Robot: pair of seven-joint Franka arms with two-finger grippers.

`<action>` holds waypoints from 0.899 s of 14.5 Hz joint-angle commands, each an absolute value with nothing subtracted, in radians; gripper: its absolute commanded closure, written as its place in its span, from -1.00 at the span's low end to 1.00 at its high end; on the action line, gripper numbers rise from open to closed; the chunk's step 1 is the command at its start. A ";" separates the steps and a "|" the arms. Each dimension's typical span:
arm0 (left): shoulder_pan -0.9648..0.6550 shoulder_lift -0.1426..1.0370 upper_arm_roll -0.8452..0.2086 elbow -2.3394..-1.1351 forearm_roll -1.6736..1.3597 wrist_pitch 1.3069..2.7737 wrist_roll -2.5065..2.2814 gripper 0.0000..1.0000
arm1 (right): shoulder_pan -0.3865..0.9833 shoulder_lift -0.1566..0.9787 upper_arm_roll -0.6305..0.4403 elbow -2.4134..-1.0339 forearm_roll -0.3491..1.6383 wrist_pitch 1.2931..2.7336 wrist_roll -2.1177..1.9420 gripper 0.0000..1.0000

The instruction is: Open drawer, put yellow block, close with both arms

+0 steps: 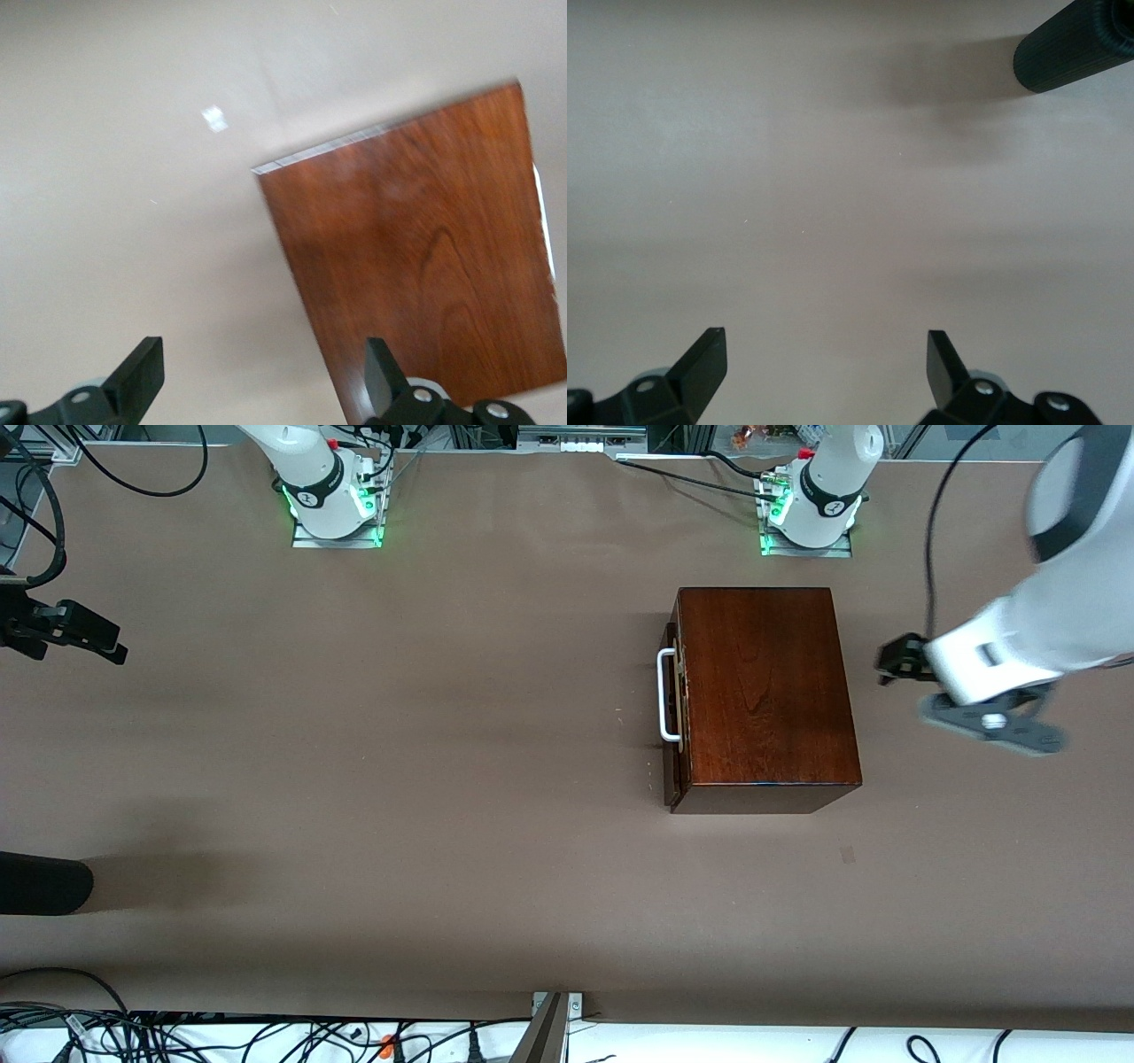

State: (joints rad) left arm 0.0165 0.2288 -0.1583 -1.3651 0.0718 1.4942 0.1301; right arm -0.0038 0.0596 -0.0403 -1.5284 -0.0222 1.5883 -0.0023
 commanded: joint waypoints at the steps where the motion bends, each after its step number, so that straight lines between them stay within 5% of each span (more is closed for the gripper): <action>1: -0.044 0.068 -0.031 -1.570 0.043 1.615 0.095 -1.00 | -0.018 0.049 -0.029 -1.523 -0.015 1.577 -0.002 -1.00; 4: -0.040 -0.024 -0.028 -1.675 0.054 1.620 -0.058 -1.00 | -0.018 0.049 -0.029 -1.523 -0.015 1.577 -0.002 -1.00; 13: -0.031 -0.012 -0.049 -1.660 0.041 1.624 -0.156 -1.00 | -0.018 0.041 -0.029 -1.523 -0.015 1.577 -0.003 -1.00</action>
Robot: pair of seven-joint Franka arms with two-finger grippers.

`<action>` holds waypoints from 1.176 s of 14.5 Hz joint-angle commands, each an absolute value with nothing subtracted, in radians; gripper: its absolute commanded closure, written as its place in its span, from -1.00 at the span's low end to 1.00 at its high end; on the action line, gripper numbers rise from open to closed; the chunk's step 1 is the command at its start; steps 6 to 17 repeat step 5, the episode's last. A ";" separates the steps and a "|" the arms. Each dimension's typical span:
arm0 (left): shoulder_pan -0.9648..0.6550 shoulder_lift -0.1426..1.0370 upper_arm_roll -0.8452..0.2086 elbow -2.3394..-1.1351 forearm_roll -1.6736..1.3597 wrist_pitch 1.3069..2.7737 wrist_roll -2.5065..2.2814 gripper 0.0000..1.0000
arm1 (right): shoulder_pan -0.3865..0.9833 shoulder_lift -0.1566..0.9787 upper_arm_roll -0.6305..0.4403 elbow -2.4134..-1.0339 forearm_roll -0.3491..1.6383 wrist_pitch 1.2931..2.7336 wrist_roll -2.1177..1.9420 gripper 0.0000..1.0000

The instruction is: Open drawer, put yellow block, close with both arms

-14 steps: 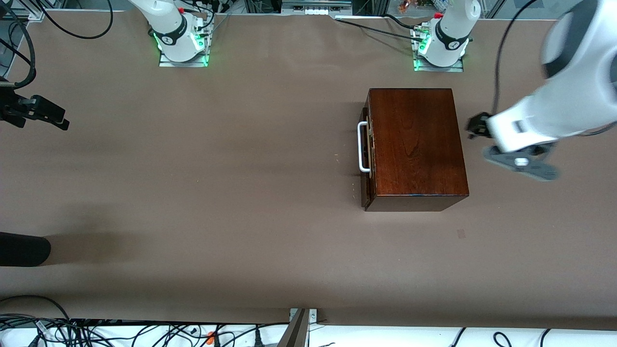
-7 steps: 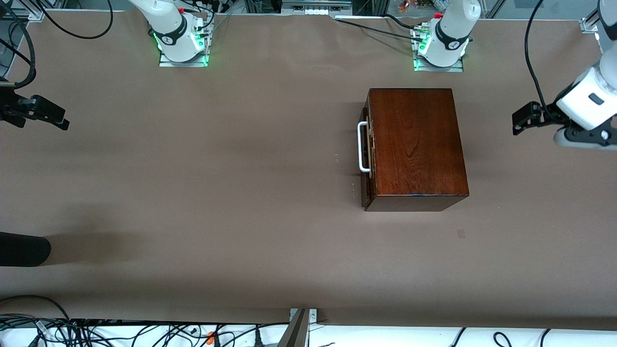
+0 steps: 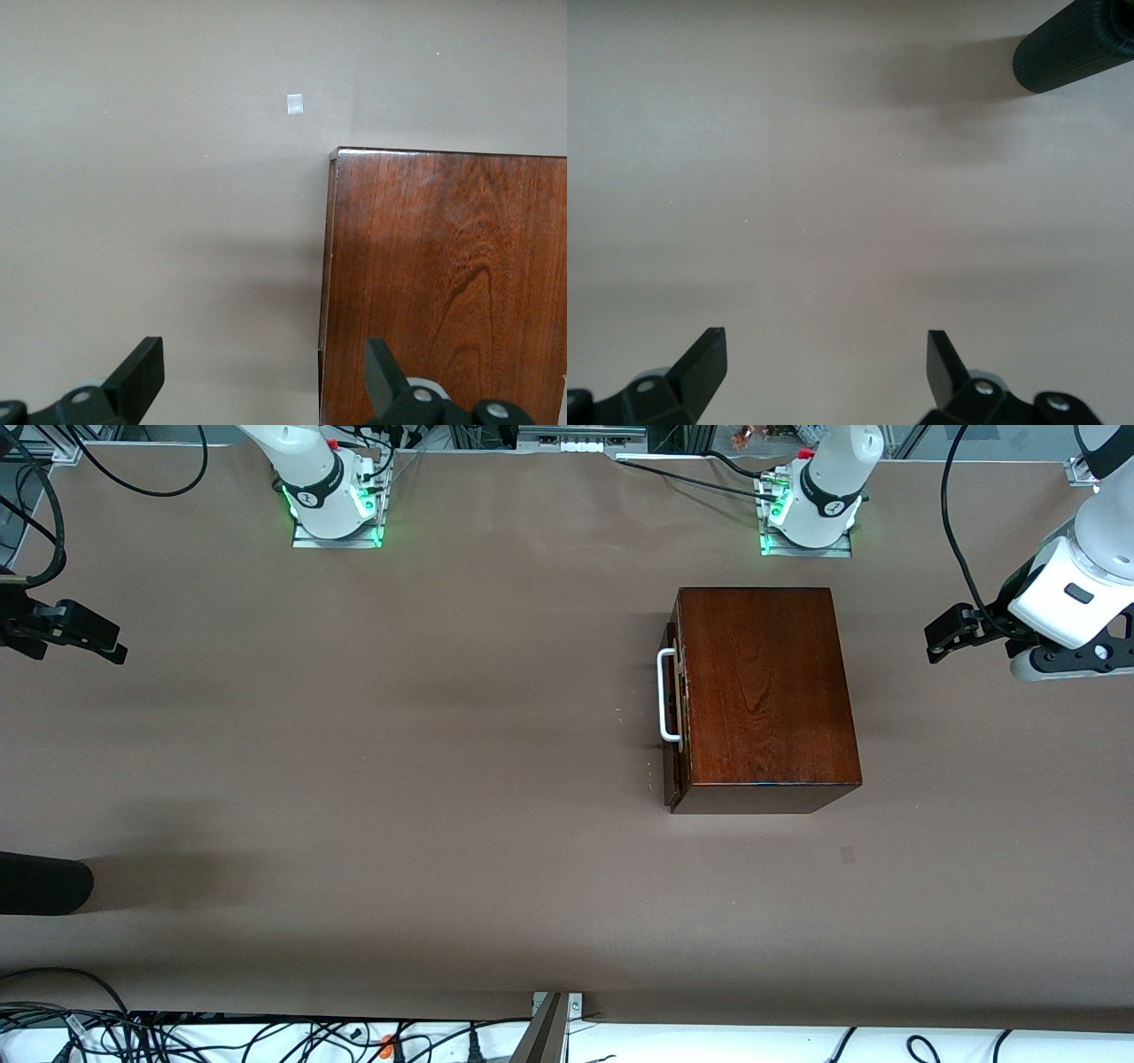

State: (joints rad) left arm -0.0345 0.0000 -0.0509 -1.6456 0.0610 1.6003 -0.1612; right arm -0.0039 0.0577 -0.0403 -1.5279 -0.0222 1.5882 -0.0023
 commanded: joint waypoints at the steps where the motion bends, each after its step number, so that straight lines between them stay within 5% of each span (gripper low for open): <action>1: -0.031 -0.011 -0.049 -1.660 0.034 1.626 -0.156 -1.00 | -0.018 0.041 -0.029 -1.523 -0.015 1.577 -0.003 -1.00; 17: -0.034 -0.003 -0.051 -1.647 0.028 1.628 -0.156 -1.00 | -0.018 0.041 -0.029 -1.523 -0.015 1.577 -0.003 -1.00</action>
